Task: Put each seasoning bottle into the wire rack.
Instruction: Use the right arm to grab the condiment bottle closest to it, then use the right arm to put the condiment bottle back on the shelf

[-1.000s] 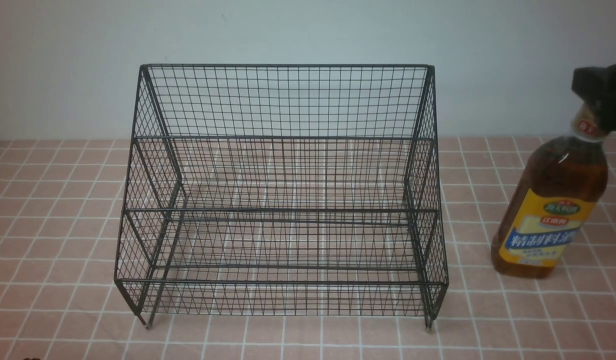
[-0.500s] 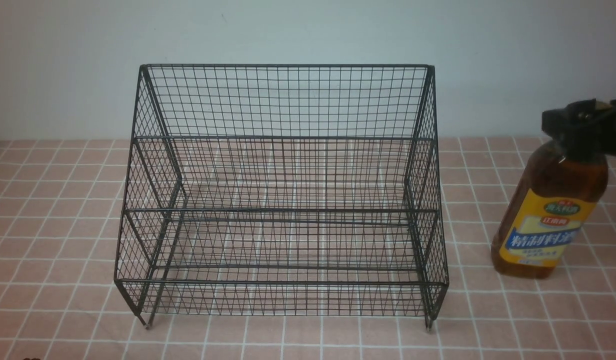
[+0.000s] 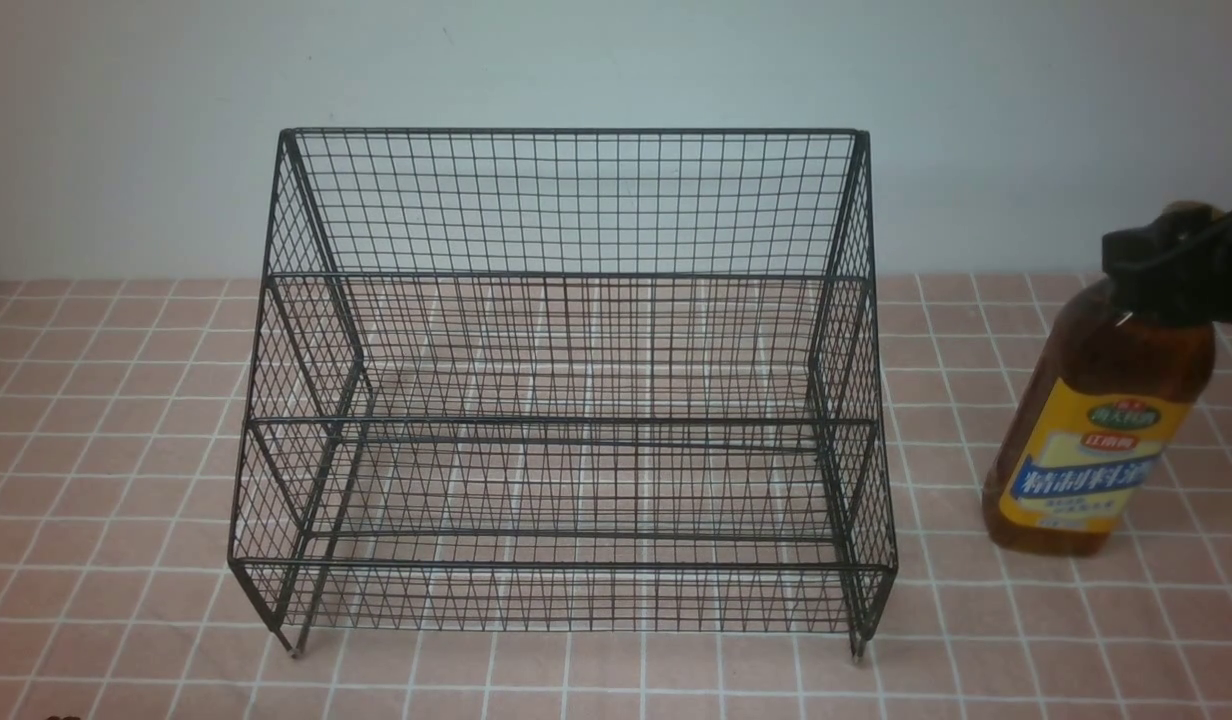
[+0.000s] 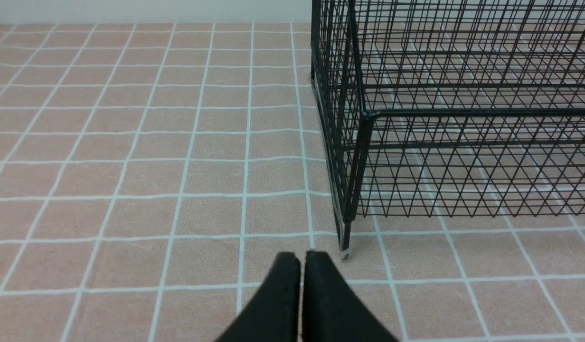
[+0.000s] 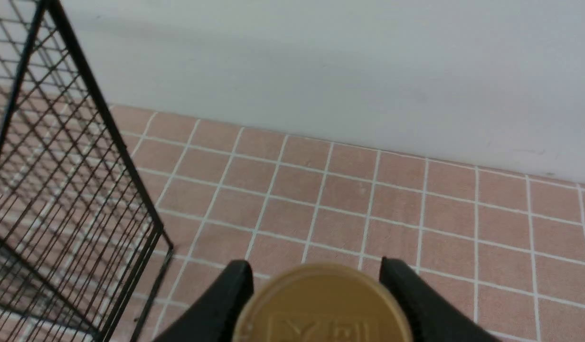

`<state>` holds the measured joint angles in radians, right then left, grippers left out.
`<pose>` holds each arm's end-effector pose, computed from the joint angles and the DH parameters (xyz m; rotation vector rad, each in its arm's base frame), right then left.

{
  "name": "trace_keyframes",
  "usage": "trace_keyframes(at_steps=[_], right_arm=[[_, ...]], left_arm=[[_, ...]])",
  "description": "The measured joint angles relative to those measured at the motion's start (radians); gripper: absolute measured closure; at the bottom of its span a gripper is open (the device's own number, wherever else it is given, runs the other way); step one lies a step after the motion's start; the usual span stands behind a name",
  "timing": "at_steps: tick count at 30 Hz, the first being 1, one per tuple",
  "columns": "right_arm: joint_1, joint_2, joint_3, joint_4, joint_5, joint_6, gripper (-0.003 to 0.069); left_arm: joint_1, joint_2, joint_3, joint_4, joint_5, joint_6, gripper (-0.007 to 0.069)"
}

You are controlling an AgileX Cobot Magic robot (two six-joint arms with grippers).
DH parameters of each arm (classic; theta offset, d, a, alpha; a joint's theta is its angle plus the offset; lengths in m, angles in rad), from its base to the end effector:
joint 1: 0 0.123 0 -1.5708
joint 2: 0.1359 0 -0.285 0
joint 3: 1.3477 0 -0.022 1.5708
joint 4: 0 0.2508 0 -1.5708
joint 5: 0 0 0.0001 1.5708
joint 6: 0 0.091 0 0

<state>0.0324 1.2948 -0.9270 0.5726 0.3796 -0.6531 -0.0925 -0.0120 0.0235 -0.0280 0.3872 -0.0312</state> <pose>0.2799 0.0274 0.3062 -0.2726 2.1488 0.1731 0.0519 -0.0058 0.1712 0.0406 1.8833 -0.1125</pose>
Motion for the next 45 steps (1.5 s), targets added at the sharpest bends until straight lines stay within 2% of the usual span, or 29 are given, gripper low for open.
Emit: trace_keyframes(at_steps=[6, 13, 15, 20, 27, 30, 35, 39, 45], right_arm=[[0.000, -0.063, -0.148, -0.021, 0.126, -0.006, 0.0344], [0.000, -0.112, -0.450, 0.029, 0.234, 0.010, 0.0344], [0.000, -0.112, -0.522, 0.063, 0.264, 0.009, 0.0344], [0.000, -0.112, -0.677, 0.262, 0.286, 0.005, 0.0344], [0.009, -0.072, -0.755, 0.448, 0.308, -0.032, 0.0344], [0.058, -0.014, -0.758, 0.467, 0.320, -0.046, 0.0342], [0.214, 0.082, -0.758, 0.419, 0.284, -0.100, 0.0343], [0.332, 0.149, -0.756, 0.388, 0.165, -0.116, 0.0343], [0.401, 0.233, -0.756, 0.380, 0.008, -0.126, 0.0343]], left_arm=[[0.000, 0.000, 0.000, 0.000, 0.000, 0.000, 0.0631], [0.000, 0.000, 0.000, 0.000, 0.000, 0.000, 0.0631], [0.000, 0.000, 0.000, 0.000, 0.000, 0.000, 0.0631], [0.000, 0.000, 0.000, 0.000, 0.000, 0.000, 0.0631], [0.000, 0.000, 0.000, 0.000, 0.000, 0.000, 0.0631], [0.000, 0.000, 0.000, 0.000, 0.000, 0.000, 0.0631], [0.000, 0.000, 0.000, 0.000, 0.000, 0.000, 0.0631], [0.000, 0.000, 0.000, 0.000, 0.000, 0.000, 0.0631], [0.000, 0.000, 0.000, 0.000, 0.000, 0.000, 0.0631]])
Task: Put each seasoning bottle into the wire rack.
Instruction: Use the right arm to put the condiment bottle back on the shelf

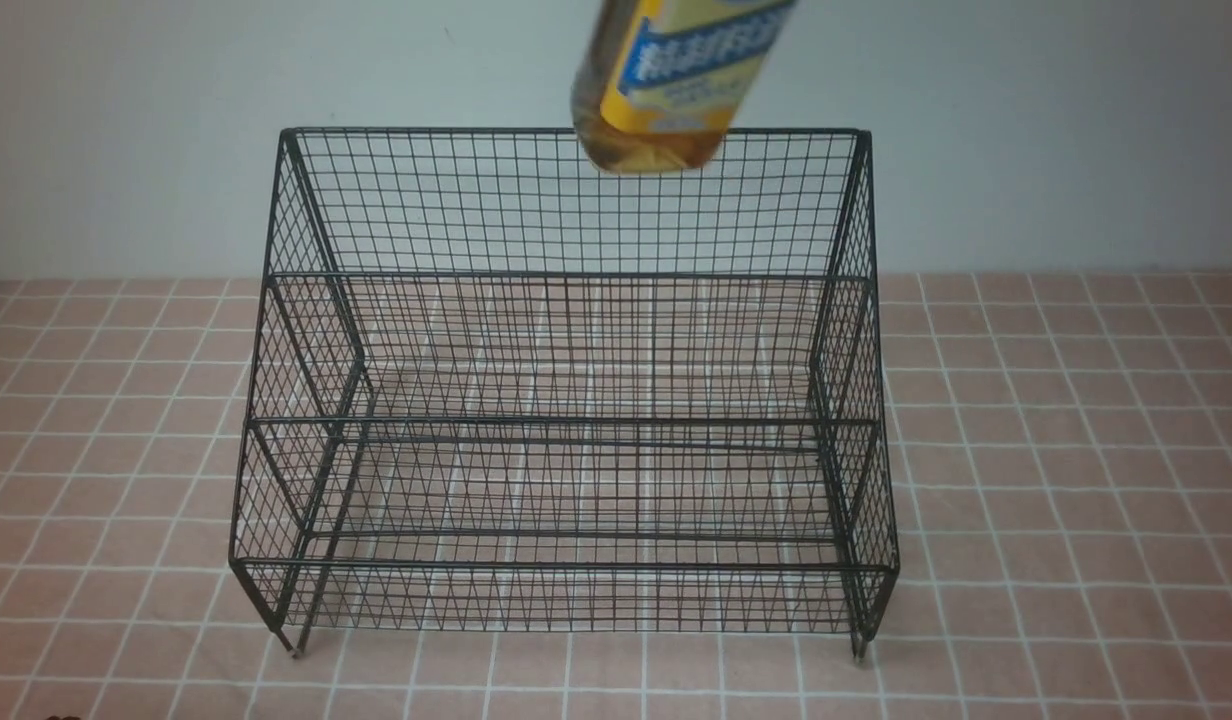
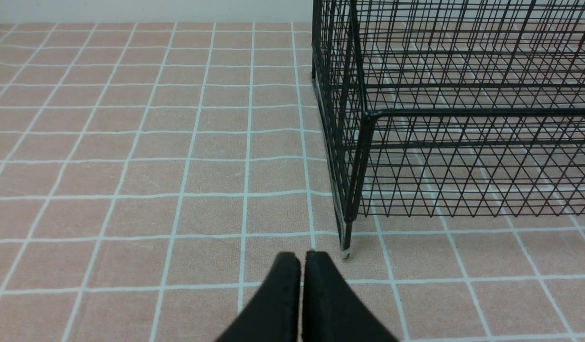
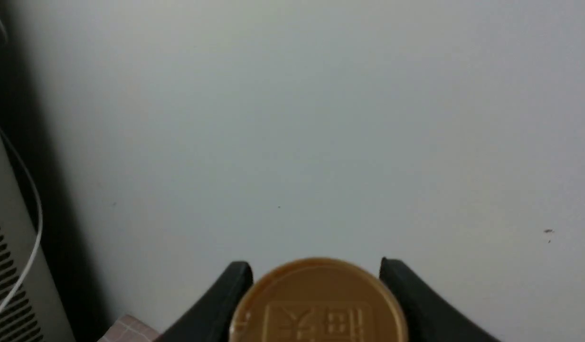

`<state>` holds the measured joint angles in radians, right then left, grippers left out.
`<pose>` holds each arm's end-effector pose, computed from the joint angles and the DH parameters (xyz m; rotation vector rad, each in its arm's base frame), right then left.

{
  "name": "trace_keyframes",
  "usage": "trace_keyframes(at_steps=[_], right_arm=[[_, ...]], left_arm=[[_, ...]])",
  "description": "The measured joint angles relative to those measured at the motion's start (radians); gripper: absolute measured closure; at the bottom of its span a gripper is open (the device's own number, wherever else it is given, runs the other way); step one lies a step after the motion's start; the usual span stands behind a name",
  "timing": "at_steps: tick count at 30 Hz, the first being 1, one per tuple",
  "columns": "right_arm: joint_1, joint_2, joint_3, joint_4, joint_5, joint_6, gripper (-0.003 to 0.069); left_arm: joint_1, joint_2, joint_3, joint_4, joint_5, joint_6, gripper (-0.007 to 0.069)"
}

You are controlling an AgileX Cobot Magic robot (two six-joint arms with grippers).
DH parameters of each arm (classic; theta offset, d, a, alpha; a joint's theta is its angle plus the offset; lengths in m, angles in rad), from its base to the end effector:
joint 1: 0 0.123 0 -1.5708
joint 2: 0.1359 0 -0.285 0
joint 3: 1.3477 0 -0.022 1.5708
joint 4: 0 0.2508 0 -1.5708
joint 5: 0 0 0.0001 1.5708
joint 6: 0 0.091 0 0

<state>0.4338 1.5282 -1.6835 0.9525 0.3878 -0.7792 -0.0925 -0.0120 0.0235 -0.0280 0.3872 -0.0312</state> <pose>0.3069 0.1732 0.4891 -0.4843 1.5285 0.6898 0.0519 -0.0058 0.1712 0.0406 1.8833 -0.1125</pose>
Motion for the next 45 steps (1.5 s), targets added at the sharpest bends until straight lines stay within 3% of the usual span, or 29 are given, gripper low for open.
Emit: trace_keyframes(at_steps=[20, 28, 45], right_arm=[[0.006, 0.107, 0.002, -0.005, -0.110, -0.042, 0.0343], [0.006, 0.107, 0.013, -0.100, -0.090, -0.043, 0.0343], [0.006, 0.123, 0.197, -0.136, -0.056, -0.044, 0.0343]], left_arm=[[0.000, 0.000, 0.000, 0.000, 0.000, 0.000, 0.0631], [0.000, 0.000, 0.000, 0.000, 0.000, 0.000, 0.0631], [0.000, 0.000, 0.000, 0.000, 0.000, 0.000, 0.0631]])
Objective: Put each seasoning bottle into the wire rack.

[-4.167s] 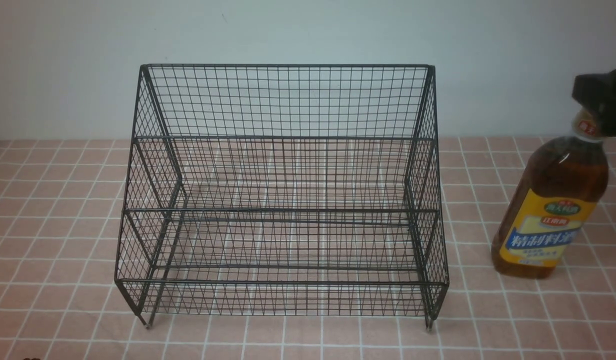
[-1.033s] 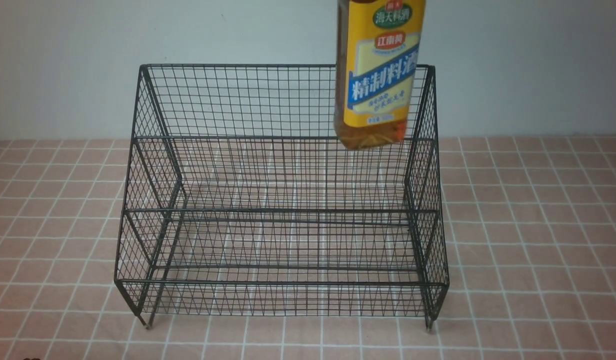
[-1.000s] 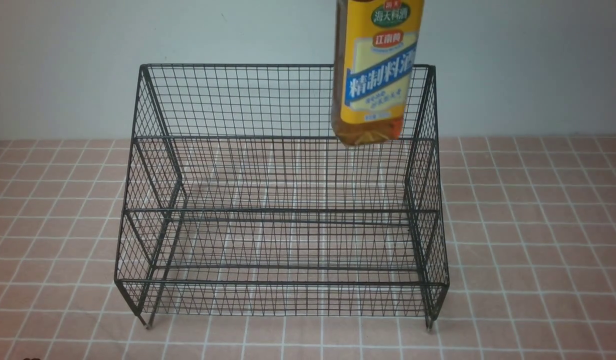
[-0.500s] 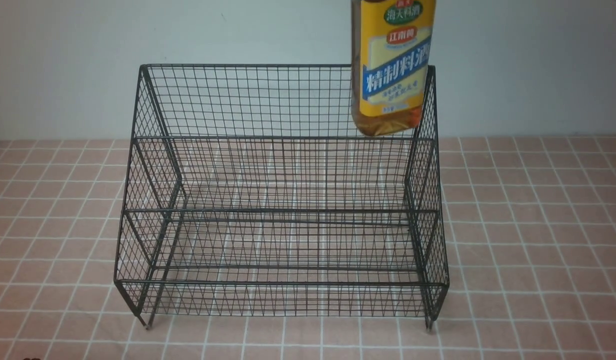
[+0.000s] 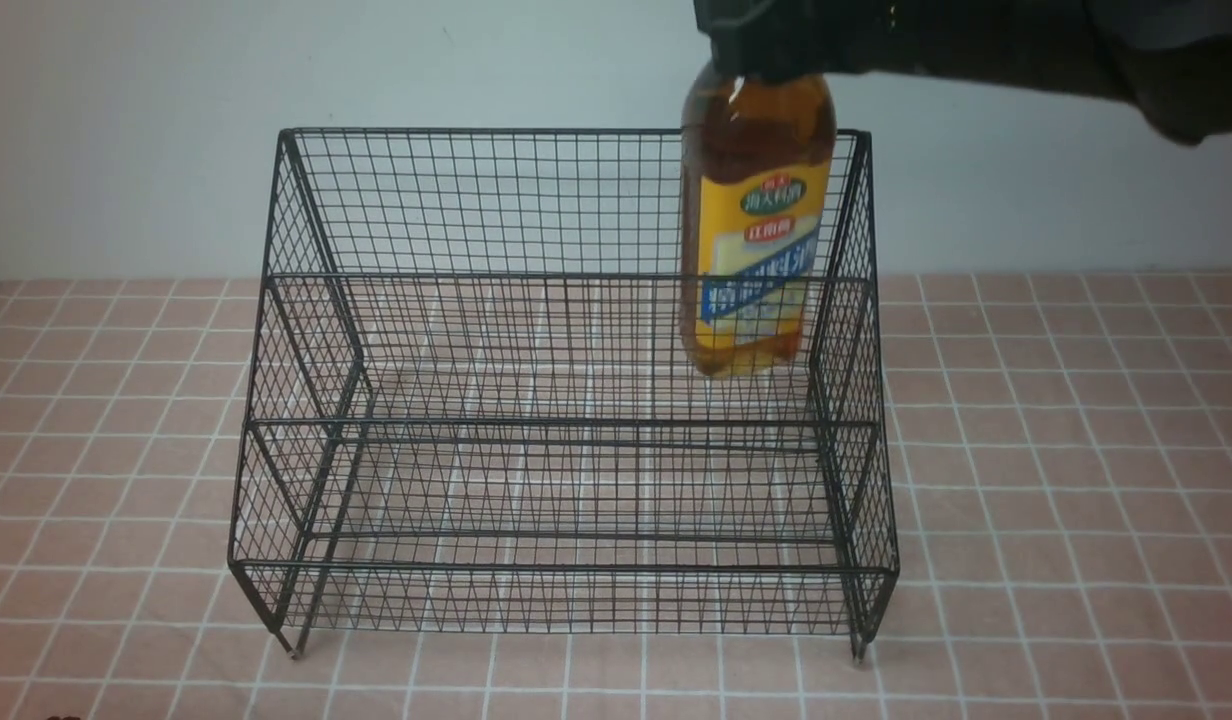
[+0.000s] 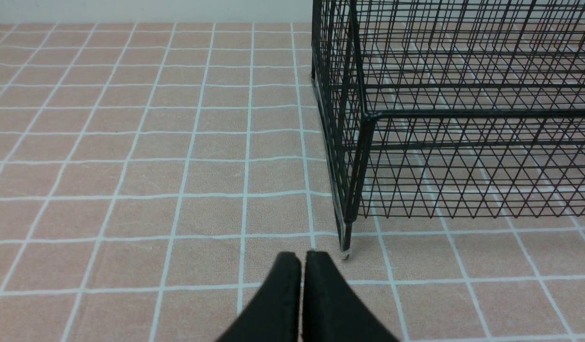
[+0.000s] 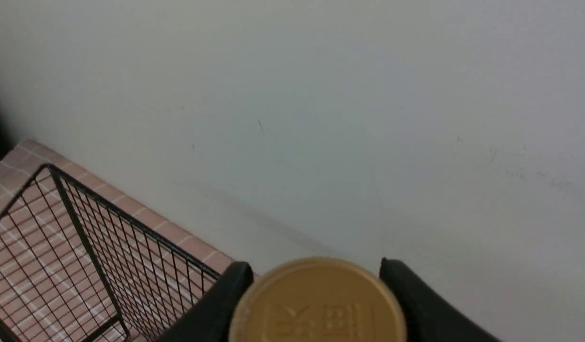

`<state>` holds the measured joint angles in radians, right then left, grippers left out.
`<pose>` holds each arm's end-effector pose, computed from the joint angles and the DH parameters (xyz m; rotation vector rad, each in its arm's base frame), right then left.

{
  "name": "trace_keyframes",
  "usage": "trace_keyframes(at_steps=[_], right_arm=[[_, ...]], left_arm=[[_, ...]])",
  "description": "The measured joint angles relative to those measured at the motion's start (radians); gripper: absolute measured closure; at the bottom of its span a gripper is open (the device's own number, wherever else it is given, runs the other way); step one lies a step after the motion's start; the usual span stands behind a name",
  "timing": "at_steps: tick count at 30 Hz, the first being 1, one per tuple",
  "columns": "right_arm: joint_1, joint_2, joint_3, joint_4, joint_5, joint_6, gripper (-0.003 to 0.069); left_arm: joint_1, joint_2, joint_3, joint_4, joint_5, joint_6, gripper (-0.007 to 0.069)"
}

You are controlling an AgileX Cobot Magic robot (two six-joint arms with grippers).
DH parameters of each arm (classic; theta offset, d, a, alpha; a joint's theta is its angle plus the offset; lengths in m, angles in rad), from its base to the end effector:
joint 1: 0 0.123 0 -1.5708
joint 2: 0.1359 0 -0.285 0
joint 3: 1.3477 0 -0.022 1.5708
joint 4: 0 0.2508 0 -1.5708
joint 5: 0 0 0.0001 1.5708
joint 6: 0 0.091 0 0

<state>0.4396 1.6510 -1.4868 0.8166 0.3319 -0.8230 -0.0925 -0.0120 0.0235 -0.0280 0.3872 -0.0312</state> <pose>0.3501 0.1886 0.3771 -0.6068 1.8019 0.5019 0.0519 -0.0058 0.1712 0.0406 1.8833 -0.1125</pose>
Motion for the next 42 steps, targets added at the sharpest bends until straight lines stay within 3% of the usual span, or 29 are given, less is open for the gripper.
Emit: trace_keyframes(at_steps=[21, 28, 33, 39, 42], right_arm=[[0.000, 0.069, 0.046, 0.004, -0.015, 0.000, 0.0343], [0.000, 0.025, 0.034, 0.023, -0.042, 0.001, 0.0263], [0.000, -0.037, 0.034, 0.023, -0.028, 0.003, 0.0246], [-0.006, -0.154, 0.033, -0.033, -0.019, 0.004, 0.0279], [-0.052, -0.213, 0.030, -0.105, 0.052, 0.016, 0.0370]], left_arm=[[0.000, 0.000, 0.000, 0.000, 0.000, 0.000, 0.0631], [0.000, 0.000, 0.000, 0.000, 0.000, 0.000, 0.0631], [0.000, 0.000, 0.000, 0.000, 0.000, 0.000, 0.0631], [0.000, 0.000, 0.000, 0.000, 0.000, 0.000, 0.0631], [0.000, 0.000, 0.000, 0.000, 0.000, 0.000, 0.0631]])
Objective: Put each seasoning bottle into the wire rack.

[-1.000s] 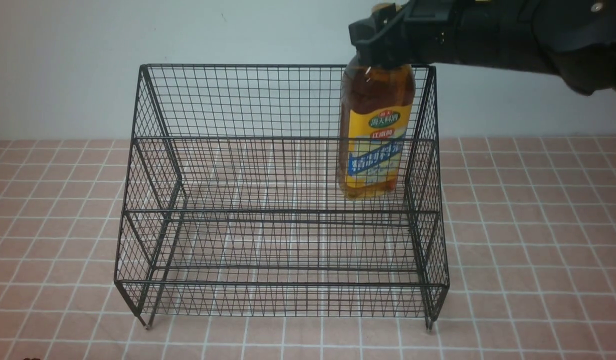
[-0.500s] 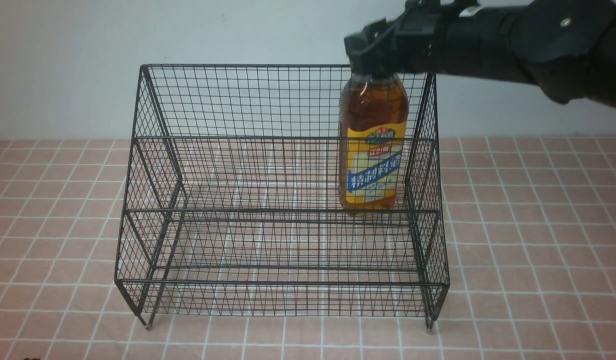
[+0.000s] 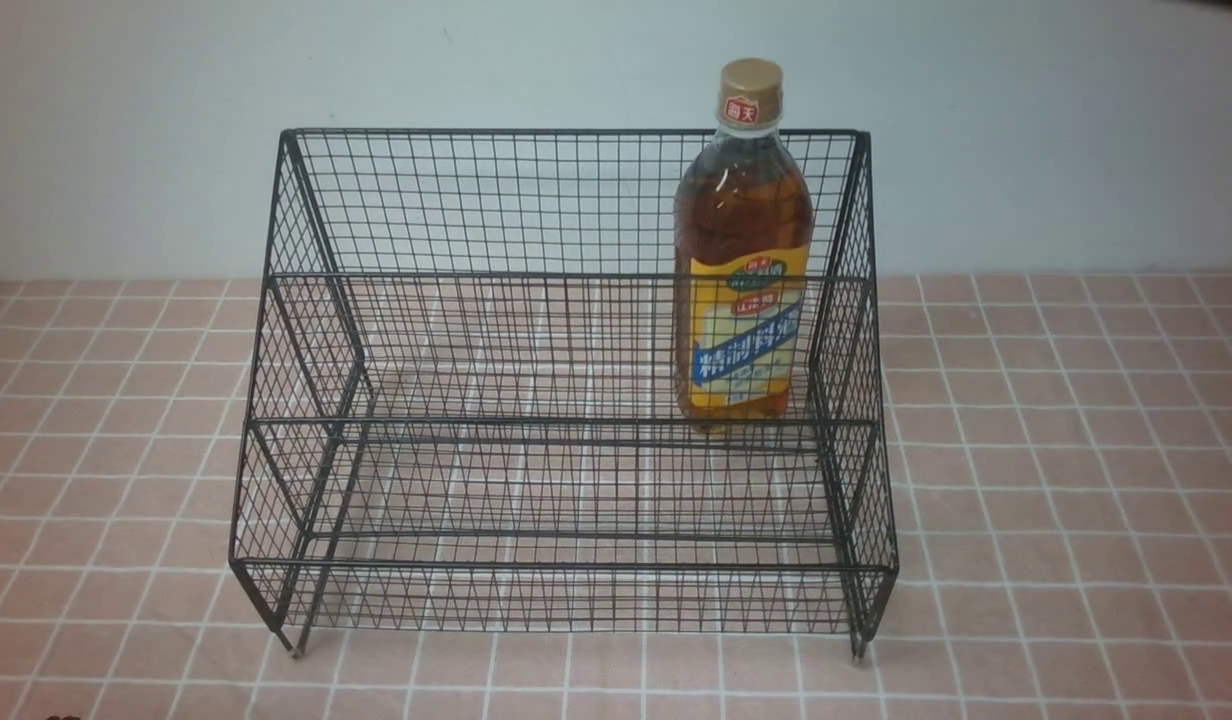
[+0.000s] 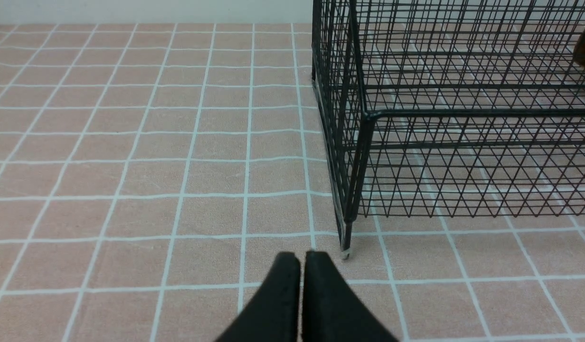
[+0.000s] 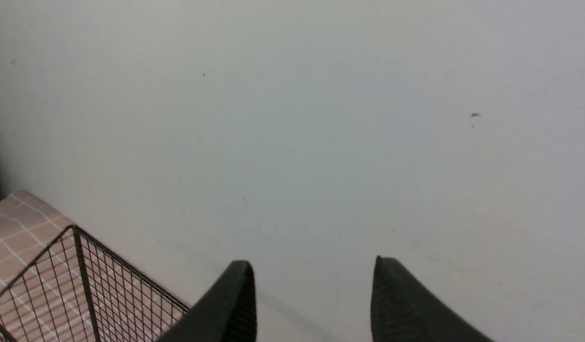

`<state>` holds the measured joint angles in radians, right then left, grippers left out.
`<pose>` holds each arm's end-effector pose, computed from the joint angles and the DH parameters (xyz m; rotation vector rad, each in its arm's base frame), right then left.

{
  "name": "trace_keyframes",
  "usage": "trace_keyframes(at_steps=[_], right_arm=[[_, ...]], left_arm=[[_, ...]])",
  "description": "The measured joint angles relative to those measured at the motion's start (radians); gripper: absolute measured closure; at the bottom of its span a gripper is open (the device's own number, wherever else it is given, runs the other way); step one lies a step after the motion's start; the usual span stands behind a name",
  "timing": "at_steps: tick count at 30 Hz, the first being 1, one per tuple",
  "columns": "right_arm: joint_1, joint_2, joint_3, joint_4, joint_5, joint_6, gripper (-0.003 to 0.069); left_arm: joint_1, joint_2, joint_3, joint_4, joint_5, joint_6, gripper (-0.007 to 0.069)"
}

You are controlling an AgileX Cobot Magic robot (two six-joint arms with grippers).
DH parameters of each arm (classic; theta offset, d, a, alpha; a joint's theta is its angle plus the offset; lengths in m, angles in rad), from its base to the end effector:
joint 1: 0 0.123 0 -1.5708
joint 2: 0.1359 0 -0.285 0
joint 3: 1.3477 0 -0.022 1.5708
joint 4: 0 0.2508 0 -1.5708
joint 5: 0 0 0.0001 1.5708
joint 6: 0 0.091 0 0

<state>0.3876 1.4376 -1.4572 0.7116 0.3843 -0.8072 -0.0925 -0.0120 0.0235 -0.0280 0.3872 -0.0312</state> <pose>0.3012 0.1471 0.4398 -0.6286 1.6575 0.4024 0.0519 -0.0058 0.1712 0.0406 1.8833 -0.1125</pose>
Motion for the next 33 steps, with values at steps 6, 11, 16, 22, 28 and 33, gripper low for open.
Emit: trace_keyframes(at_steps=[6, 11, 16, 22, 28, 33], right_arm=[[-0.151, -0.055, -0.003, -0.205, 0.278, 0.186, 0.0611], [-0.341, -0.075, -0.003, -0.414, 0.650, 0.525, 0.0671], [-0.457, -0.131, -0.003, -0.444, 0.813, 0.591, 0.0671], [-0.491, -0.414, 0.074, -0.417, 0.718, 0.596, 0.0672], [-0.491, -0.832, 0.363, -0.385, 0.357, 0.614, 0.0672], [-0.491, -1.093, 0.606, -0.320, 0.130, 0.610, 0.0672]], left_arm=[[0.000, 0.000, 0.000, 0.000, 0.000, 0.000, 0.0631], [0.000, 0.000, 0.000, 0.000, 0.000, 0.000, 0.0631], [0.000, 0.000, 0.000, 0.000, 0.000, 0.000, 0.0631], [0.000, 0.000, 0.000, 0.000, 0.000, 0.000, 0.0631], [0.000, 0.000, 0.000, 0.000, 0.000, 0.000, 0.0631], [0.000, 0.000, 0.000, 0.000, 0.000, 0.000, 0.0631]])
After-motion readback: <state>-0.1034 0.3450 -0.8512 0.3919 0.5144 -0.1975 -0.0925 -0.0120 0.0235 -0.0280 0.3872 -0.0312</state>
